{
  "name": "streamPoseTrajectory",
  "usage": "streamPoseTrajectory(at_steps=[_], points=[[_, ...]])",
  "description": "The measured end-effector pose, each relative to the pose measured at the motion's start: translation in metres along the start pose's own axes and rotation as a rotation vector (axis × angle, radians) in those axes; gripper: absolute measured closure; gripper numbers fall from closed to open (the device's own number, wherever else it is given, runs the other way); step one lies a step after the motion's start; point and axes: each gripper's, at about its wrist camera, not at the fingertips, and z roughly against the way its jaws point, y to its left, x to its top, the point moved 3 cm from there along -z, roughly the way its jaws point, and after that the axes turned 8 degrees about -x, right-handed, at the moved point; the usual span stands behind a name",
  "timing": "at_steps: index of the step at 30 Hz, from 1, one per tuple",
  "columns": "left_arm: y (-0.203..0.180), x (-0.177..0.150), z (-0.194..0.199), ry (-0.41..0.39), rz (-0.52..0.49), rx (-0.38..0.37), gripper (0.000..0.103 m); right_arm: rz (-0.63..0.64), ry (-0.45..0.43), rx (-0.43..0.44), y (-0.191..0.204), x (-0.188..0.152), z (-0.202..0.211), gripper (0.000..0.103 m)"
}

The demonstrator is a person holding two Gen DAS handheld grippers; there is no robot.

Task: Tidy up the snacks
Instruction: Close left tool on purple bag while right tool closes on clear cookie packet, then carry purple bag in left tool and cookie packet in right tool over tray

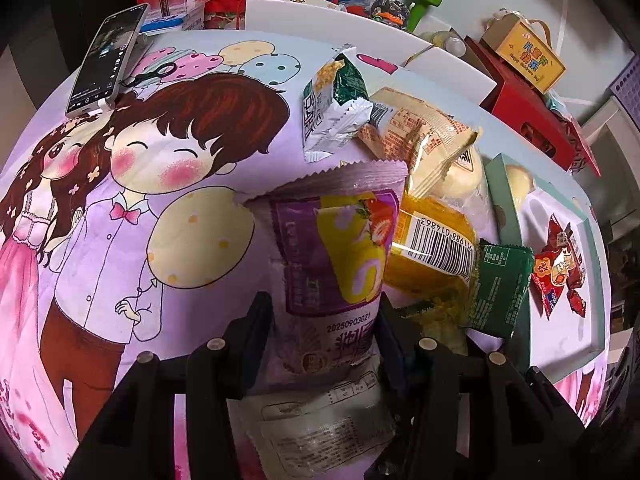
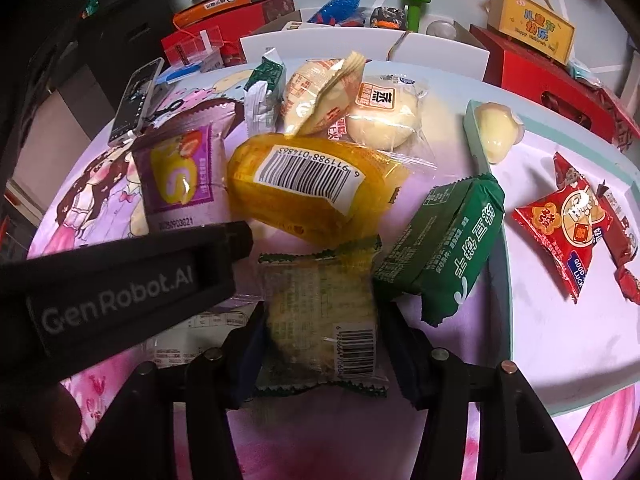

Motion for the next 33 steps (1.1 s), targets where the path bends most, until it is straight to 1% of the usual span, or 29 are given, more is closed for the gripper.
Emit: streamPoseTrajectory(at_steps=[6,9,13,19,28,33], points=[[0.000,0.000,0.000,0.002,0.000,0.003,0.051,0.011,-0.007,-0.007,-0.002,-0.004,0.003,0.046],[-0.001,0.000,0.000,0.003,-0.003,0.003,0.054,0.008,-0.008,-0.004,-0.003,-0.004,0.004,0.048],[0.001,0.001,0.003,-0.005,0.007,-0.003,0.059,-0.002,-0.010,0.016,-0.007,-0.004,0.008,0.049],[0.005,0.003,0.010,-0.024,0.018,-0.014,0.061,-0.010,-0.014,0.055,-0.012,-0.004,0.017,0.050],[0.000,0.004,0.031,-0.065,0.001,-0.027,0.062,-0.029,-0.070,0.080,-0.020,0.000,0.045,0.050],[-0.006,0.006,0.050,-0.117,-0.015,-0.036,0.062,-0.043,-0.114,0.093,-0.025,0.003,0.065,0.050]])
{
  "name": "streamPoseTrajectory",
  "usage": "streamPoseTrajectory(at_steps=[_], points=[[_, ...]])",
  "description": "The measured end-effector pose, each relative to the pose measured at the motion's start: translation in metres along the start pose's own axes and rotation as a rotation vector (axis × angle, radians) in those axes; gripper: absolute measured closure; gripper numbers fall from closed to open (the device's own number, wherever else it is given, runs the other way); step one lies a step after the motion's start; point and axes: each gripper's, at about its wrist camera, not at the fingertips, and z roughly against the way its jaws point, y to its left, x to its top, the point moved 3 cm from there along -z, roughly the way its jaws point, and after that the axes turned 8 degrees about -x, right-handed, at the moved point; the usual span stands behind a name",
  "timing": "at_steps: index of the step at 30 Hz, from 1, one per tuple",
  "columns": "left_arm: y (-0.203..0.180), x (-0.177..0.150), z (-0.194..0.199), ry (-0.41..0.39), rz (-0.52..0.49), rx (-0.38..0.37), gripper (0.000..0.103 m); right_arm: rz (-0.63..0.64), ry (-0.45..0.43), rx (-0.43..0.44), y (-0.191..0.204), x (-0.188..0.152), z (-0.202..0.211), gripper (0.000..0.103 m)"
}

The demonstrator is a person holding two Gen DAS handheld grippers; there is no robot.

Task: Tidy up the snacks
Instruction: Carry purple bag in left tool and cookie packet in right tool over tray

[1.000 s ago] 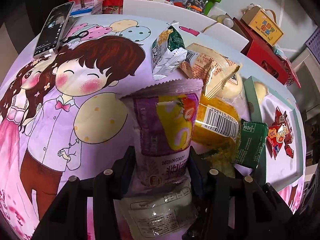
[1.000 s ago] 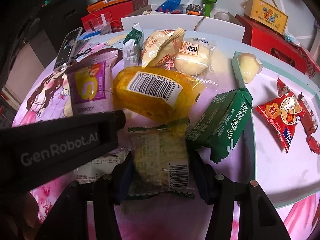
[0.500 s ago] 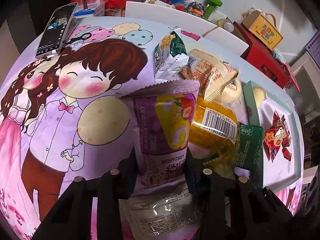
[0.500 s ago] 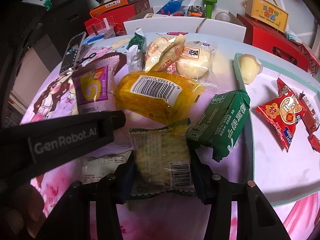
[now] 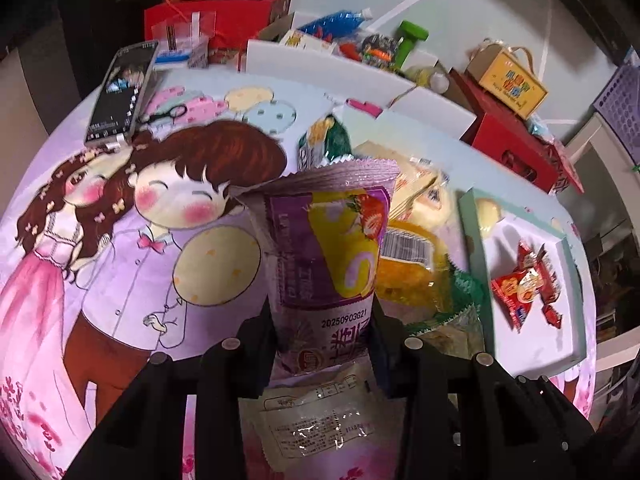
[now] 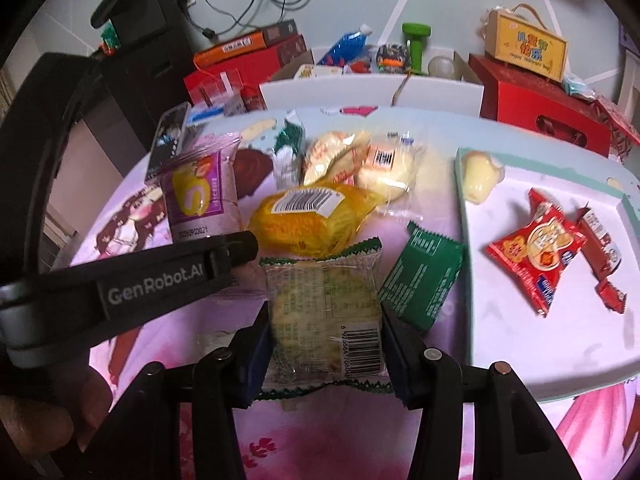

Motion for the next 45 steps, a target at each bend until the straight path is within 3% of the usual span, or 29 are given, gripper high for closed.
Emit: streamPoseTrajectory(at_steps=[8,22,36,45], points=[[-0.007,0.003,0.012,-0.035,-0.015,-0.004,0.062,-0.019,-0.053,0.014,-0.003,0.009,0.021,0.050],[-0.019,0.004,0.021,-0.064,-0.055,0.003,0.062,-0.083,-0.059,0.001,-0.034,0.013,0.030,0.050],[-0.057,0.001,0.016,-0.051,-0.146,-0.019,0.062,-0.283,-0.103,-0.102,-0.135,0.022,0.054,0.050],[-0.108,-0.009,-0.001,-0.013,-0.261,-0.072,0.062,-0.437,-0.126,-0.189,-0.211,0.014,0.072,0.050]])
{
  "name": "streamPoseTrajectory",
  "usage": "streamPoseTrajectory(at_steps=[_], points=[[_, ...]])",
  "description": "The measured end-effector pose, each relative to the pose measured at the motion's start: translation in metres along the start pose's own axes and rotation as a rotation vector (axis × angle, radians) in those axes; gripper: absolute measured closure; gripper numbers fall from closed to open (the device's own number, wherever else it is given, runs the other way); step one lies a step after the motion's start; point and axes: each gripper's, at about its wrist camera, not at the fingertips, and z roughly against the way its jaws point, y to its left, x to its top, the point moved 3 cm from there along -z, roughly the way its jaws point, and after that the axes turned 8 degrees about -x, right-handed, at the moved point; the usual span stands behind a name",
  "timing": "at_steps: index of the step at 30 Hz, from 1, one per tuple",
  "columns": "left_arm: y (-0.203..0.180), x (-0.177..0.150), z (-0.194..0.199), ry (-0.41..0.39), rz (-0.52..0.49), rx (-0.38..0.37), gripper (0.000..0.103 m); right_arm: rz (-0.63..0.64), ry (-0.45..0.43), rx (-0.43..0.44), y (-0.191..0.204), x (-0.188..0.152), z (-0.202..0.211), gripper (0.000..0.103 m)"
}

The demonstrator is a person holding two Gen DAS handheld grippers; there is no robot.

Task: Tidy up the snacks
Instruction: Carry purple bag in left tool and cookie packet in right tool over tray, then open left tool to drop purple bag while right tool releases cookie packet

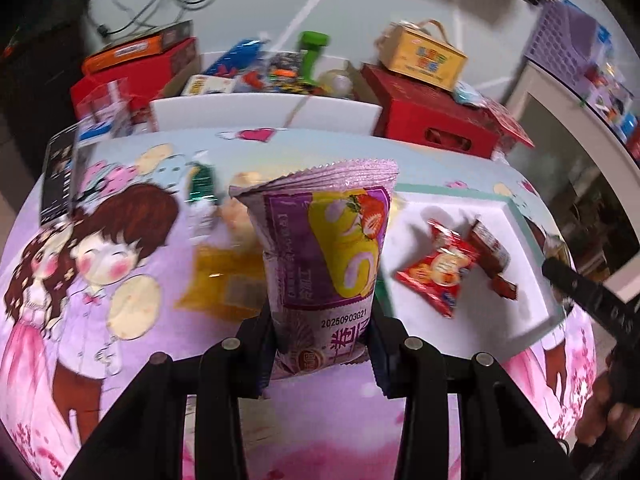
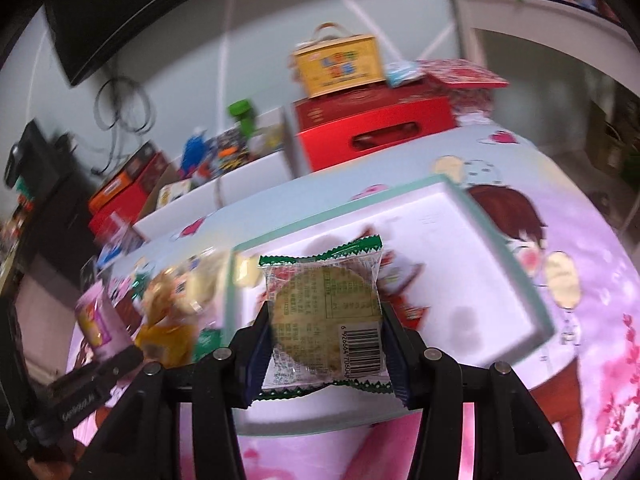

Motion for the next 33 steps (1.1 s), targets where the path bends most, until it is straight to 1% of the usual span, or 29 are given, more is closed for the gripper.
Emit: streamPoseTrajectory(at_steps=[7,11,15,23,33], points=[[-0.055,-0.007,-0.029,0.062,-0.122,-0.057,0.062,-0.090,-0.013,-0.089,-0.049,0.010,0.000,0.050],[-0.079,-0.012,-0.045,0.101,-0.179,-0.073,0.062,-0.132,-0.012,-0.115,-0.070,0.013,-0.002,0.050],[-0.100,-0.018,-0.057,0.125,-0.236,-0.087,0.062,-0.157,-0.003,-0.132,-0.082,0.013,-0.007,0.050],[-0.117,-0.022,-0.075,0.157,-0.270,-0.107,0.062,-0.163,0.061,-0.147,-0.087,0.004,-0.033,0.050],[-0.124,-0.031,-0.088,0.194,-0.286,-0.119,0.062,-0.141,0.119,-0.185,-0.086,-0.006,-0.056,0.050]])
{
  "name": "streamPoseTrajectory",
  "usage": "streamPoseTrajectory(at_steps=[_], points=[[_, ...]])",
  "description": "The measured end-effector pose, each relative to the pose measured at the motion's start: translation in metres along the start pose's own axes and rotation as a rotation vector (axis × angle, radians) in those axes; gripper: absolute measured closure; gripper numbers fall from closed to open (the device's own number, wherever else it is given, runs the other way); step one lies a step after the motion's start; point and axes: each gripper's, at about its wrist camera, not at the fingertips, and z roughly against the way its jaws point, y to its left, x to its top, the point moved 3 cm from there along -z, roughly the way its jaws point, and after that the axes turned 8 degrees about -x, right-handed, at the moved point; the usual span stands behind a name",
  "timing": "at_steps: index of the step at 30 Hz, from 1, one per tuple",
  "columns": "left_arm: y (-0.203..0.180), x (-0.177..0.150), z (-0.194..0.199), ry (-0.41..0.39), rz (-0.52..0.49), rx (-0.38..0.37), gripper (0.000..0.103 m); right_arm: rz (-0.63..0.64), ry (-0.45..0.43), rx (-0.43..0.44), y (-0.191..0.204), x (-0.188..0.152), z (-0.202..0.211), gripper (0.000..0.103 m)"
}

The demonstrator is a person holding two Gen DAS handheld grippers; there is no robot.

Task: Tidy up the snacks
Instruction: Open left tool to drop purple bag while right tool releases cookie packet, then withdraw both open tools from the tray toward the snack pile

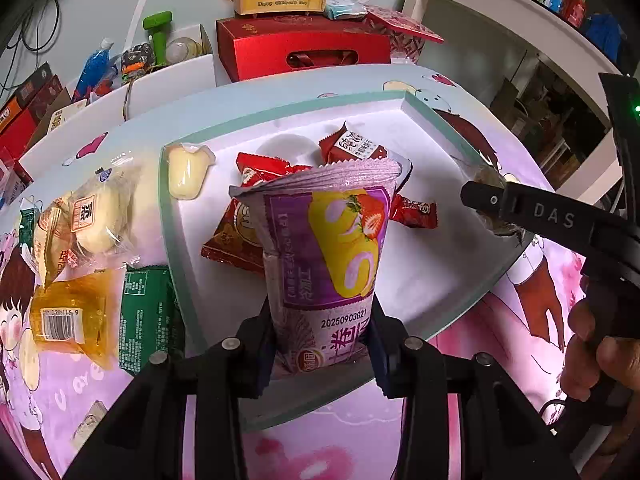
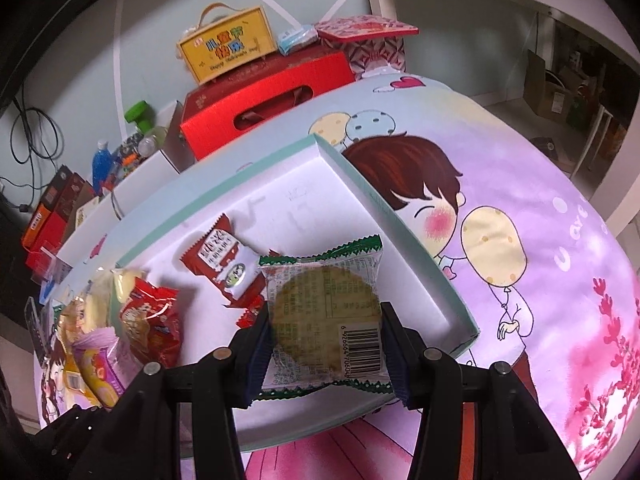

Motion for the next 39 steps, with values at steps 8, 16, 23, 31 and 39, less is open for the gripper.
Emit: streamPoseTrajectory(at_steps=[8,16,23,31,39], points=[[0.000,0.000,-0.002,0.003,0.003,0.003,0.061,0.007,0.004,-0.001,0.003,0.000,-0.002,0.050],[0.003,0.001,0.000,0.006,0.040,0.000,0.038,0.005,0.018,-0.022,0.004,-0.001,-0.006,0.049],[0.007,0.003,0.009,-0.014,0.057,0.015,0.037,0.003,0.010,-0.018,0.003,0.001,-0.003,0.049],[0.021,0.006,0.020,-0.057,0.103,0.060,0.025,0.014,0.001,-0.023,0.006,0.002,0.002,0.033],[0.059,0.004,0.031,-0.111,0.237,0.174,0.014,0.044,-0.018,-0.022,0.015,0.001,0.003,0.000]])
